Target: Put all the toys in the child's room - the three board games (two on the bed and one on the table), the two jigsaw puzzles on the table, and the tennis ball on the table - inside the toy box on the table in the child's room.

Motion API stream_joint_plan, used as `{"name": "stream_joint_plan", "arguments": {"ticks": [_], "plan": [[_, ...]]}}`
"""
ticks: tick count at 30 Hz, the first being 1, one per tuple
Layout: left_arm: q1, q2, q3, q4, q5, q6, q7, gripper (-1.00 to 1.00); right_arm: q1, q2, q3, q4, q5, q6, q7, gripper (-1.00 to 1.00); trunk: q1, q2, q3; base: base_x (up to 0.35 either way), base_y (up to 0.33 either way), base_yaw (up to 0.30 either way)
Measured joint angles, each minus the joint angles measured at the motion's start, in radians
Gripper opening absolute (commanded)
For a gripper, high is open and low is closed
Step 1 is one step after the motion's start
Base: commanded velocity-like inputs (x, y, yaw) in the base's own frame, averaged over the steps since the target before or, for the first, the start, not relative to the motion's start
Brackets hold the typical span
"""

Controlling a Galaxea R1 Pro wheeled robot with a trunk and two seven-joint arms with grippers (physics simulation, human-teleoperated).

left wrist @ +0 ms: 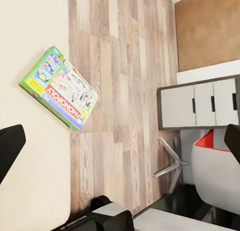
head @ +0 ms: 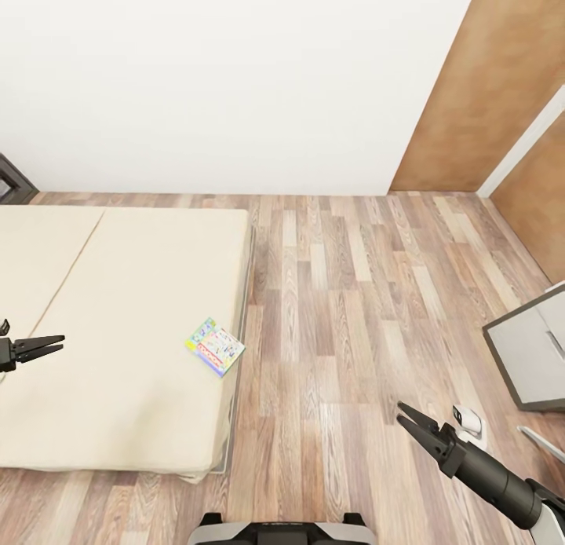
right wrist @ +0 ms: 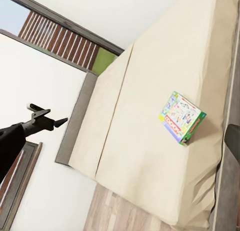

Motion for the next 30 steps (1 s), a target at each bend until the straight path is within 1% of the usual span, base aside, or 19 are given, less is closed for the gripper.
{"name": "stream_joint_plan", "arguments": {"ticks": [22, 30], "plan": [[0.001, -0.018, 0.000, 0.000, -0.002, -0.002, 0.000, 1.00, 0.000, -0.001, 0.000, 0.004, 0.001, 0.000, -0.001, 1.00, 0.000, 0.000, 0.036, 0.000, 0.000, 0.000], [0.017, -0.023, 0.000, -0.005, -0.002, -0.002, 0.000, 1.00, 0.000, -0.002, 0.000, 0.007, 0.001, 0.000, -0.002, 1.00, 0.000, 0.000, 0.049, 0.000, 0.000, 0.000]]}}
